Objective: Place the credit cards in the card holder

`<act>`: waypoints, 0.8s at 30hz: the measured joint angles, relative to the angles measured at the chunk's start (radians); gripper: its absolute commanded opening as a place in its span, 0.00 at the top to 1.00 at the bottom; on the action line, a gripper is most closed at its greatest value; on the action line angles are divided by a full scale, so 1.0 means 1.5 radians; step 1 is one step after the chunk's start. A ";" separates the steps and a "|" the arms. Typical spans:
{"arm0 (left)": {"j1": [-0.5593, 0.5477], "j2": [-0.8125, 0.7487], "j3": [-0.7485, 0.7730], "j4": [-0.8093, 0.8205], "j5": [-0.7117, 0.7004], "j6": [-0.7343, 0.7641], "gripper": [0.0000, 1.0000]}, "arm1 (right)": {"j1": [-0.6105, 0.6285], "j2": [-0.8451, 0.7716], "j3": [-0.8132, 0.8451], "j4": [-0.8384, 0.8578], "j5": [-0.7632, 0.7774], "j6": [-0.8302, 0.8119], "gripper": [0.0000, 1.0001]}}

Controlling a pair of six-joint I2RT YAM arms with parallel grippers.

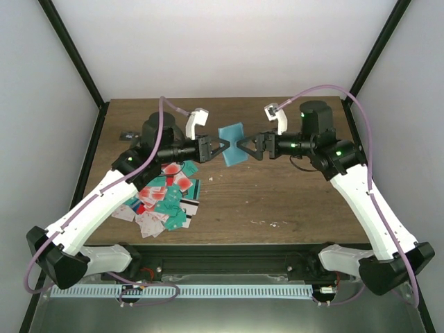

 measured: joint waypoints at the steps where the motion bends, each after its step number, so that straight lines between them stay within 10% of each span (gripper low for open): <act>1: 0.000 0.002 0.002 -0.006 -0.003 0.003 0.96 | 0.008 0.002 0.005 -0.003 0.008 -0.003 0.07; 16: 0.004 0.005 0.012 -0.060 -0.022 0.022 0.96 | 0.101 0.075 0.067 -0.060 0.158 -0.010 0.47; 24: 0.003 0.005 0.012 -0.070 -0.030 0.027 0.96 | 0.105 0.078 0.070 -0.071 0.185 -0.018 0.49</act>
